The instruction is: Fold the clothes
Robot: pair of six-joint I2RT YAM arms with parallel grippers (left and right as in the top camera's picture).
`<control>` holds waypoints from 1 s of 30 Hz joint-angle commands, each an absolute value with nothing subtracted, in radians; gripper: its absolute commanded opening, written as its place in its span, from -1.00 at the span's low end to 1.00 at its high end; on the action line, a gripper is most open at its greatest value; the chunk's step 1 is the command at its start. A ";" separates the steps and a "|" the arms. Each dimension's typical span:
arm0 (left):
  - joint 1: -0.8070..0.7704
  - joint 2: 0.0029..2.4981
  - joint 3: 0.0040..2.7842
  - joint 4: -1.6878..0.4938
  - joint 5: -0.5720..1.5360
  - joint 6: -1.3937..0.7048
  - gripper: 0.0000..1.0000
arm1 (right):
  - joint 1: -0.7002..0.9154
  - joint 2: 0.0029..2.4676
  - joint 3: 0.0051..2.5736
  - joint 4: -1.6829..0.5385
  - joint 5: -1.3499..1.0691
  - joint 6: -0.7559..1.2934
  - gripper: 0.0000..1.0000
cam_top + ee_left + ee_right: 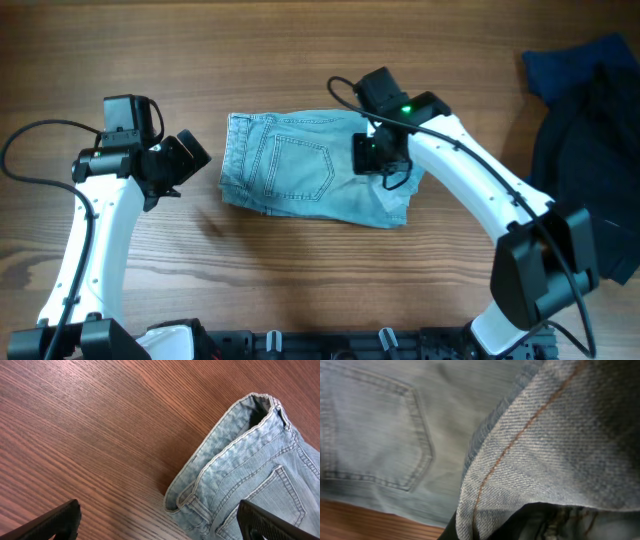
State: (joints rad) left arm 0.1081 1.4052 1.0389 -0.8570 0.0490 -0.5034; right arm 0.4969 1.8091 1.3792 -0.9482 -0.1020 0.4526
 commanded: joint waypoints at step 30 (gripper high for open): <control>0.116 1.404 1.039 -0.870 0.033 -0.502 0.99 | 0.558 1.728 1.431 -0.779 -0.569 0.420 0.31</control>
